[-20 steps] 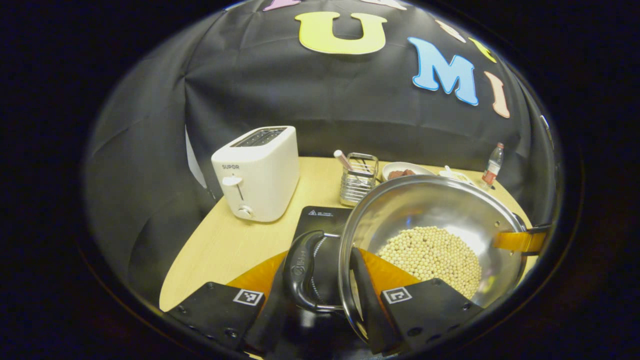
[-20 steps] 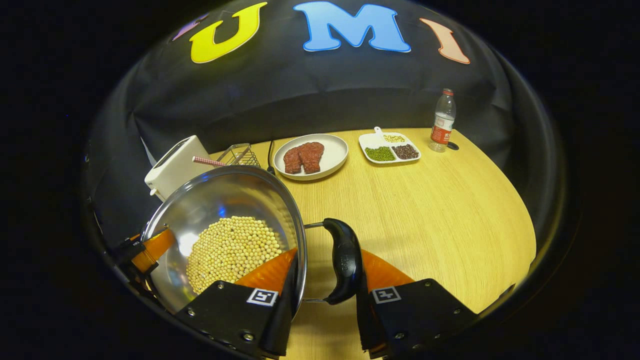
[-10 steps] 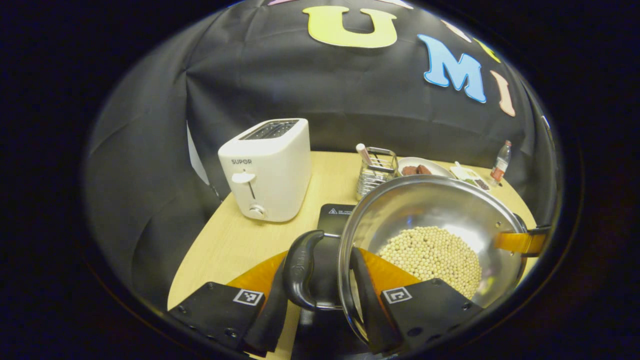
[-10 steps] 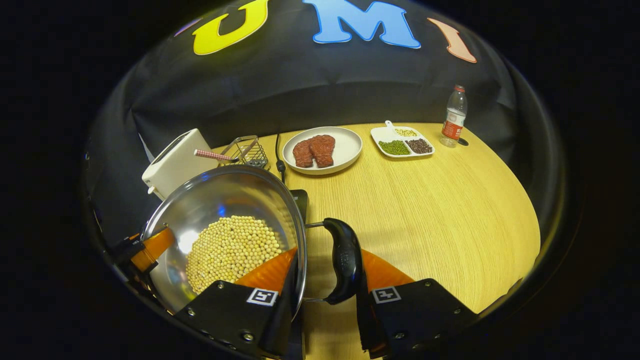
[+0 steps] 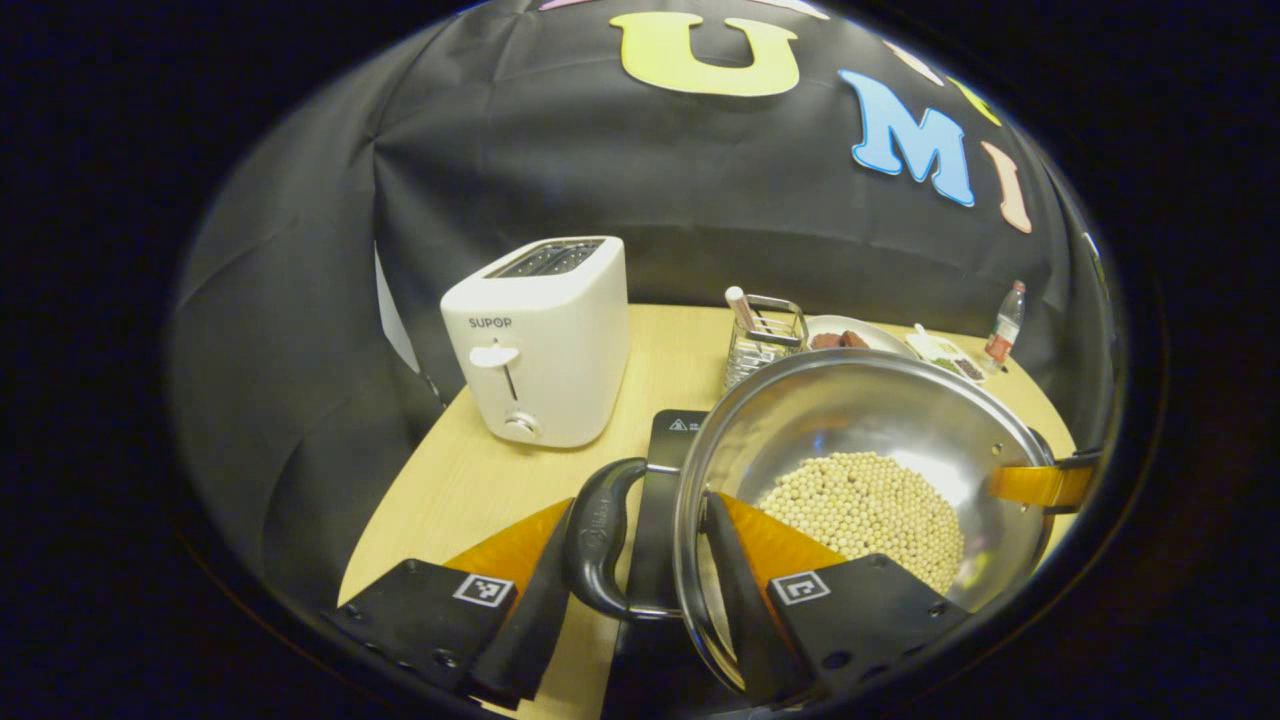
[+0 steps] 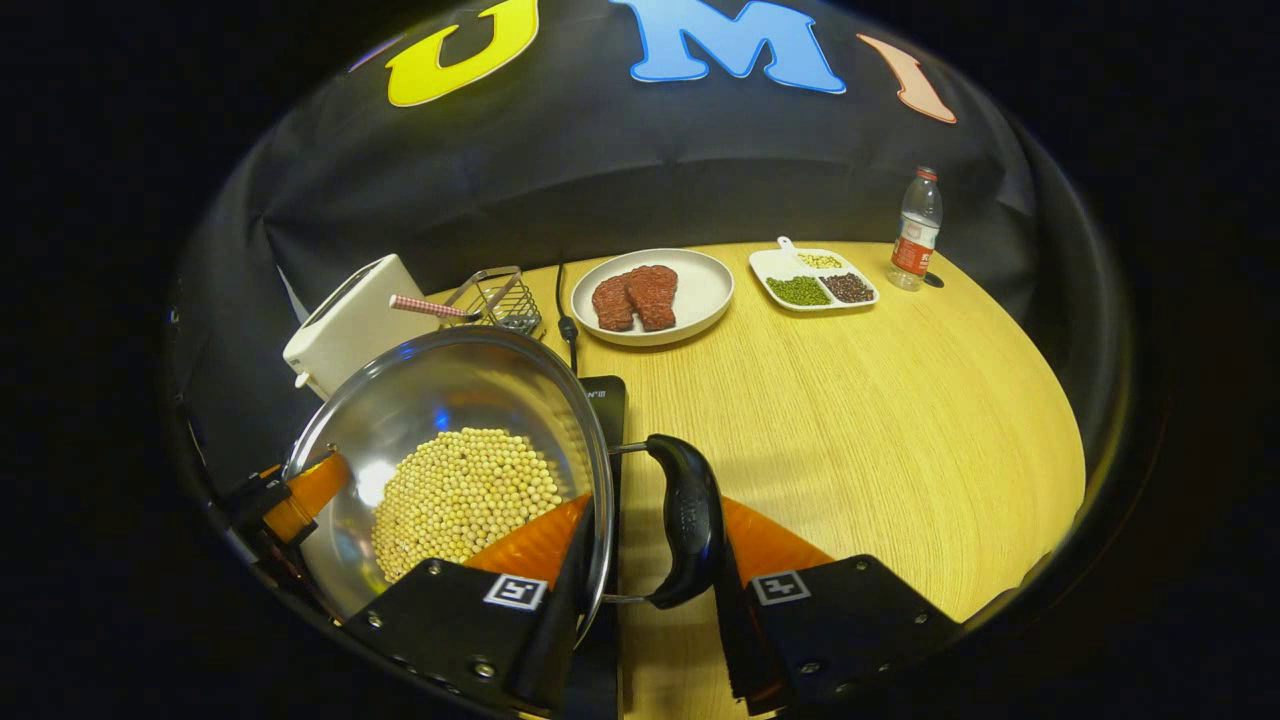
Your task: First push the handle of the pot to place it horizontally, then grasp the pot with both hands and set it on the induction cooktop.
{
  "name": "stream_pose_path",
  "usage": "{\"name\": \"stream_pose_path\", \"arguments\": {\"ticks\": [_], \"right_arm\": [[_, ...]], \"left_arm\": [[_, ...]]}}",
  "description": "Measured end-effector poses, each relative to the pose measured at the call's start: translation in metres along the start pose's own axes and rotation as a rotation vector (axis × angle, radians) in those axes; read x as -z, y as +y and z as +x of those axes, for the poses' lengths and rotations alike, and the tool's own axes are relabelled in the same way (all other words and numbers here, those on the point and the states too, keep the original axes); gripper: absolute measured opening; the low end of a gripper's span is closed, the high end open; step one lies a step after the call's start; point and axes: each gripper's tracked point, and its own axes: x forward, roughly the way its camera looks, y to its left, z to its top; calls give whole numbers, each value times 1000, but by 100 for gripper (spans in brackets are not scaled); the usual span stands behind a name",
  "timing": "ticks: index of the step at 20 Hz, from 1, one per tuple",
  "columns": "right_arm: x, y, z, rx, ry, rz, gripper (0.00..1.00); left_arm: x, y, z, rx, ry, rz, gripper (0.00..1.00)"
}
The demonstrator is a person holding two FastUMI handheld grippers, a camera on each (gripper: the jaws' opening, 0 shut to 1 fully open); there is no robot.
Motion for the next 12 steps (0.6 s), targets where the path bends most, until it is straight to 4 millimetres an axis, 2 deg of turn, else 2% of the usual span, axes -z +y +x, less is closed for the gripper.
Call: {"name": "stream_pose_path", "arguments": {"ticks": [2, 3, 4, 5, 7, 9, 10, 12], "right_arm": [[-8, -7, -6, 21, -38, -37, 69], [-9, -13, -15, 31, -53, -40, 99], [-15, -17, -23, 35, -78, -38, 97], [-22, -21, -31, 24, -110, -38, 98], [-33, -30, -50, 3, -161, -47, 100], [-46, -42, -70, -8, -218, -68, 100], [-50, -45, -81, -25, -245, -74, 100], [-60, -58, -106, -49, -301, -86, 100]], "left_arm": [[-13, -1, -10, -23, -41, 31, 100], [-20, -2, -16, -27, -59, 32, 96], [-28, -6, -23, -32, -82, 34, 100], [-37, -7, -31, -46, -107, 35, 96], [-59, -10, -52, -74, -178, 32, 97], [-82, -24, -75, -78, -243, 18, 97], [-91, -33, -88, -80, -269, 5, 100], [-105, -51, -116, -80, -313, -23, 96]]}}
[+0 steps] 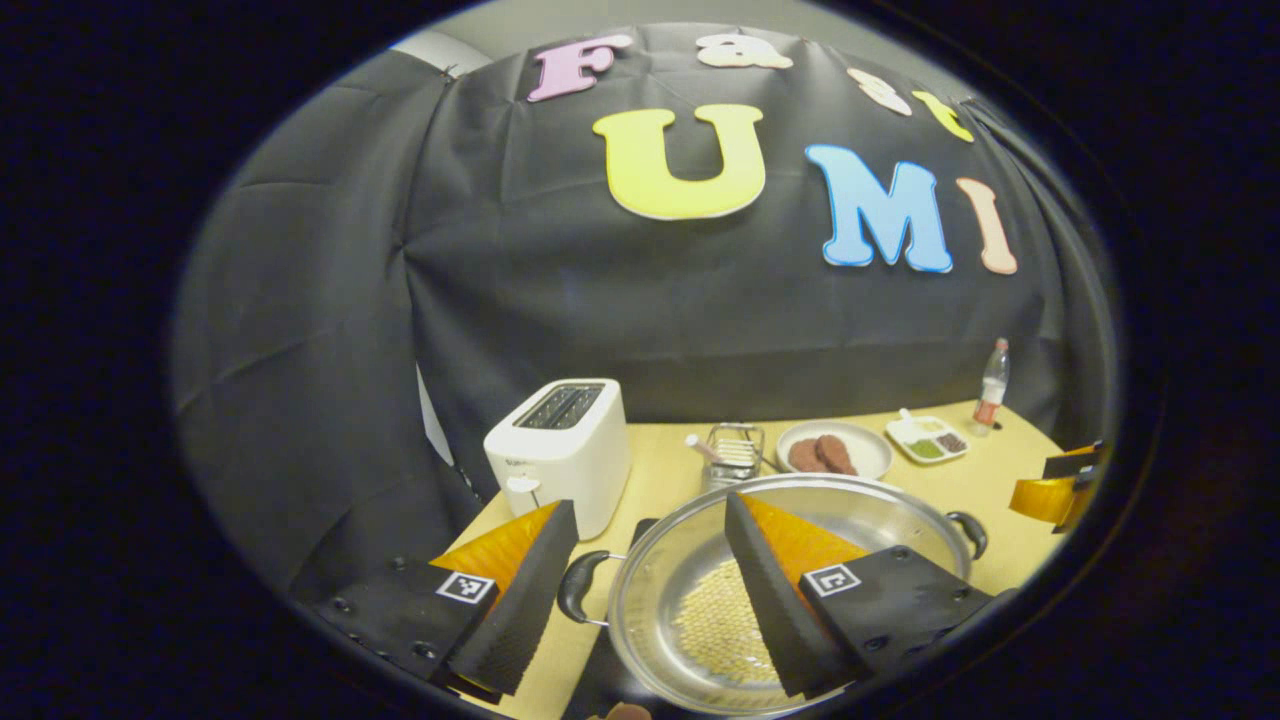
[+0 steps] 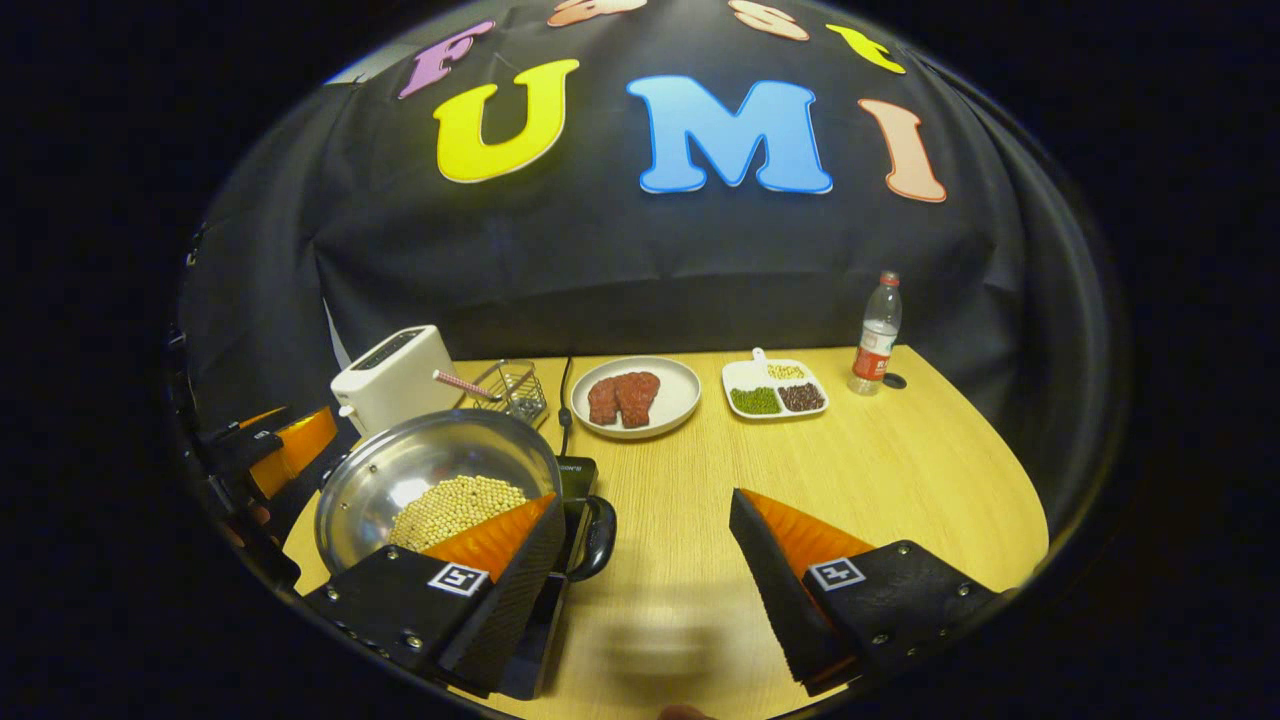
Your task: First push the handle of the pot to place it horizontally, then grasp the pot with both hands and set it on the induction cooktop.
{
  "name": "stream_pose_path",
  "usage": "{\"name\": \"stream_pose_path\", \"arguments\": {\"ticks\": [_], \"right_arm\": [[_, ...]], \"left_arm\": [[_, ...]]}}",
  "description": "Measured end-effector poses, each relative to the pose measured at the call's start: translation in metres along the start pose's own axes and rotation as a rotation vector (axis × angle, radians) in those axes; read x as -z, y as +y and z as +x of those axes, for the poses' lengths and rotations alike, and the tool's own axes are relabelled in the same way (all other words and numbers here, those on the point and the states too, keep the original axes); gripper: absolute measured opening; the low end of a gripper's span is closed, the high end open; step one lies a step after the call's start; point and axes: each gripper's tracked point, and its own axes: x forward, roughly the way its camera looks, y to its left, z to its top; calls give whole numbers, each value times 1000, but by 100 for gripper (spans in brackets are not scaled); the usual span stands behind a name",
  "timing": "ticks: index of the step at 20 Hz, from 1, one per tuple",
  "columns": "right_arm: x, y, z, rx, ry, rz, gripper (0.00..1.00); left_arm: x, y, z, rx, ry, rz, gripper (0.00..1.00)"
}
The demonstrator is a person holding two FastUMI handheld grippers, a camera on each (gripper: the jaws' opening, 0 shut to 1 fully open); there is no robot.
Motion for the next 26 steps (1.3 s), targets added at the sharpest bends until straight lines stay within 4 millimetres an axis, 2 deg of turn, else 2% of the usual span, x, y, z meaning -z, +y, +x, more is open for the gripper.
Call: {"name": "stream_pose_path", "arguments": {"ticks": [2, 4, 5, 7, 8, 10, 12, 13, 15, 16, 18, 19, 21, 22, 23, 24, 26], "right_arm": [[-15, -19, -26, 2, -60, -25, 100], [-26, -38, -51, 3, -119, -52, 100], [-23, -45, -44, 6, -143, -64, 100], [-28, -64, -78, 15, -192, -83, 100], [-30, -74, -93, 20, -211, -89, 100], [-32, -93, -119, 26, -241, -93, 100], [-28, -111, -141, 27, -250, -89, 100], [-26, -119, -154, 28, -256, -87, 100], [-26, -129, -175, 25, -279, -81, 100], [-26, -135, -181, 33, -289, -78, 100], [-31, -141, -197, 42, -320, -62, 100], [-35, -143, -204, 46, -342, -50, 100], [-42, -144, -220, 55, -387, -33, 100], [-45, -143, -227, 58, -412, -31, 100], [-50, -141, -235, 62, -439, -33, 100], [-52, -140, -242, 68, -466, -35, 100], [-55, -136, -255, 69, -506, -34, 100]], "left_arm": [[-19, -25, -26, 6, -44, -20, 100], [-33, -50, -48, 13, -83, -22, 96], [-41, -62, -62, 17, -99, -26, 100], [-53, -91, -87, 26, -129, -29, 96], [-58, -105, -101, 33, -141, -28, 100], [-68, -133, -129, 51, -170, -20, 100], [-76, -156, -156, 67, -200, -19, 100], [-80, -166, -167, 74, -212, -23, 96], [-83, -182, -190, 78, -231, -34, 96], [-84, -189, -200, 81, -234, -41, 100], [-93, -197, -221, 97, -259, -43, 97], [-98, -197, -231, 99, -280, -37, 90], [-110, -195, -252, 98, -323, -22, 90], [-116, -194, -261, 99, -346, -15, 97], [-122, -191, -270, 99, -370, -12, 97], [-126, -186, -277, 96, -392, -13, 90], [-129, -176, -292, 91, -417, -13, 94]]}}
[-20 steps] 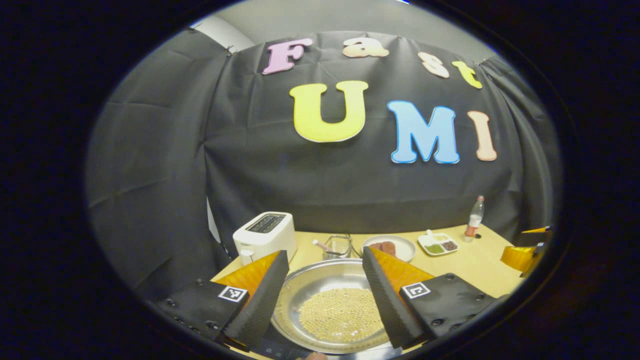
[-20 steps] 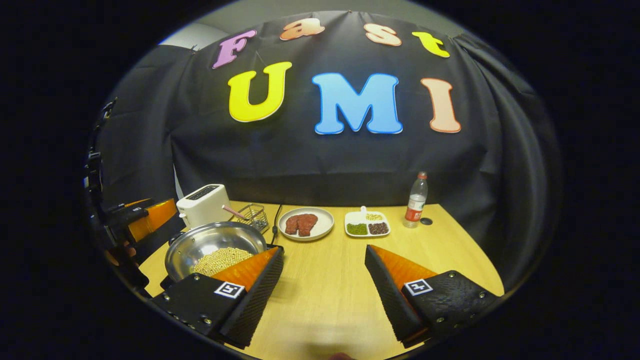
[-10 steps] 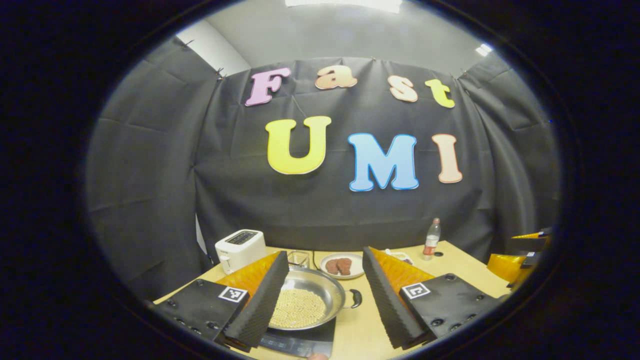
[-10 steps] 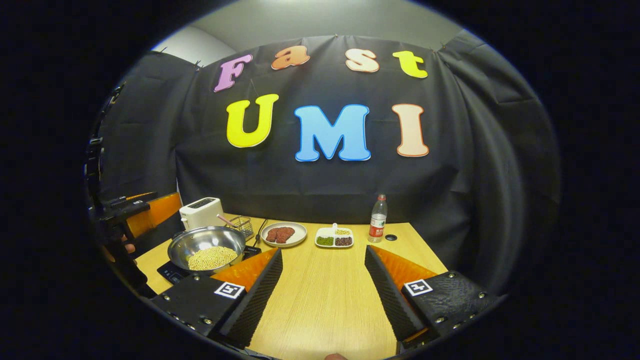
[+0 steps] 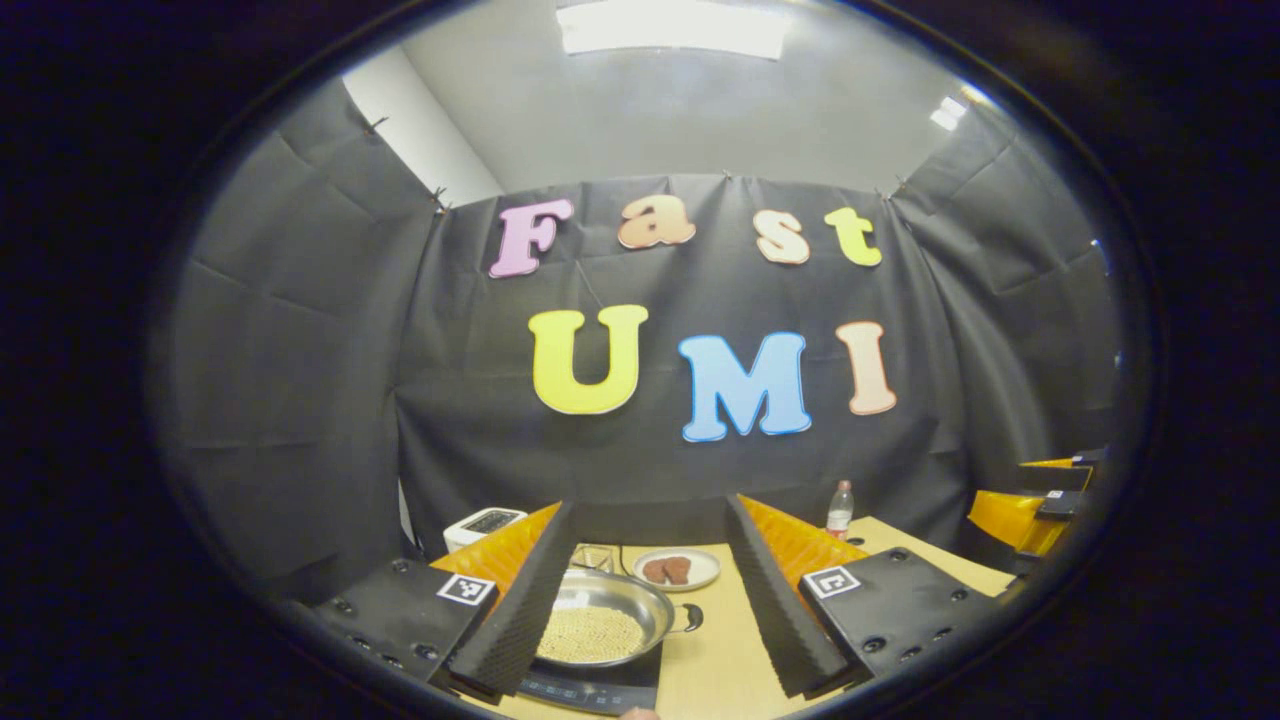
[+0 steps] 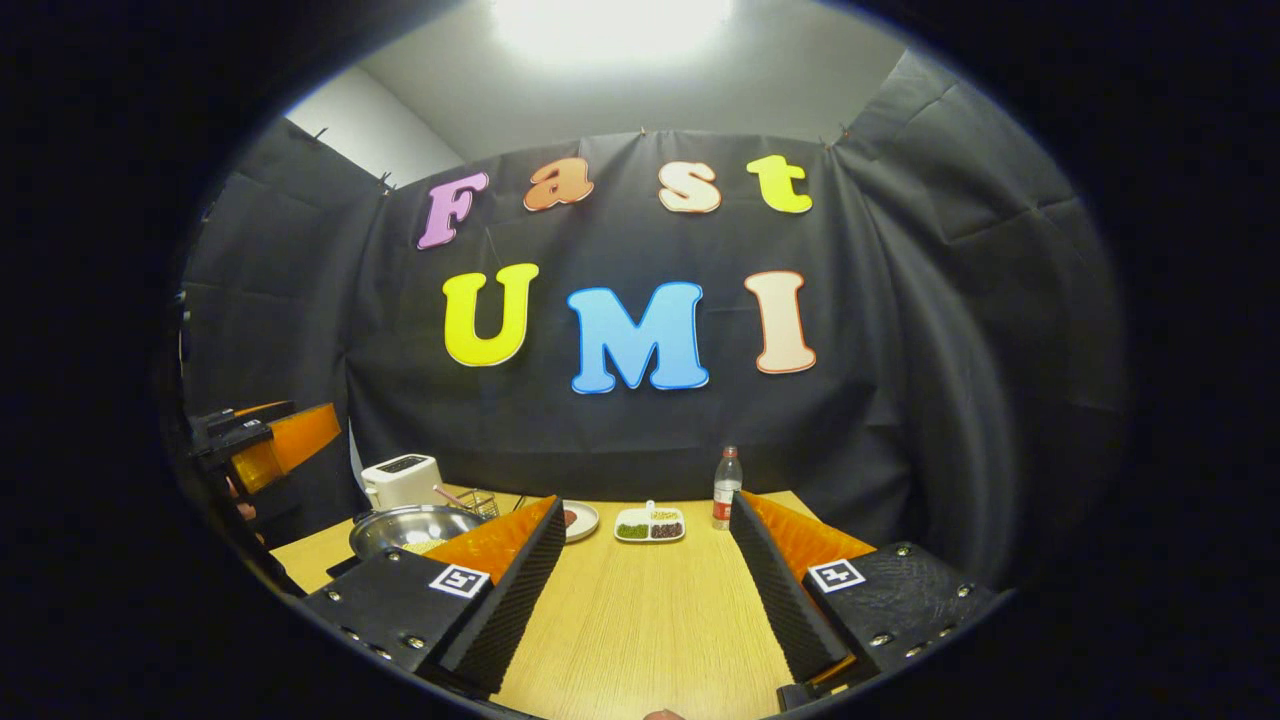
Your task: First push the handle of the pot to place it horizontally, then grasp the pot with both hands and set it on the induction cooktop.
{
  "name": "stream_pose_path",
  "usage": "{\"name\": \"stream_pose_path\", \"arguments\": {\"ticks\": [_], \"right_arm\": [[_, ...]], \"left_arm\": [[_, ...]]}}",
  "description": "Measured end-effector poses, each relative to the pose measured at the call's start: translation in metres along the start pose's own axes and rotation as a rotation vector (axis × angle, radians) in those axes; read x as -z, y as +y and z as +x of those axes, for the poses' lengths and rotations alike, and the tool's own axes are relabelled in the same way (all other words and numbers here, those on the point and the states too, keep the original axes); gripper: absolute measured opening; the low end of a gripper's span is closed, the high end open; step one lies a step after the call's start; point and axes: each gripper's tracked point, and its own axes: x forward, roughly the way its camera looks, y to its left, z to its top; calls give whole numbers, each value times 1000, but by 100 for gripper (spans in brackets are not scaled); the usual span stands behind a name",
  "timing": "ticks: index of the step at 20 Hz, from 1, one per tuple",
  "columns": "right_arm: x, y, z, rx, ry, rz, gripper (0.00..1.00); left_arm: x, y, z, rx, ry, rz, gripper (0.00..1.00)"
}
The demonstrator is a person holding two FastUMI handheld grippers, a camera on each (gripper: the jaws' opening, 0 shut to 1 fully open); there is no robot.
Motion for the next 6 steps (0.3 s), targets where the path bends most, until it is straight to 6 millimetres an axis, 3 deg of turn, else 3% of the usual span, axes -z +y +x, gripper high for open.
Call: {"name": "stream_pose_path", "arguments": {"ticks": [3, 5, 6], "right_arm": [[-9, 5, -9, 6, -33, 5, 100], [-14, 8, -11, 12, -52, -9, 100], [-13, 10, -12, 14, -49, -19, 100]], "left_arm": [[-10, 17, -12, -25, -35, 15, 100], [-12, 22, -18, -27, -47, 16, 90], [-12, 25, -19, -29, -47, 12, 100]]}}
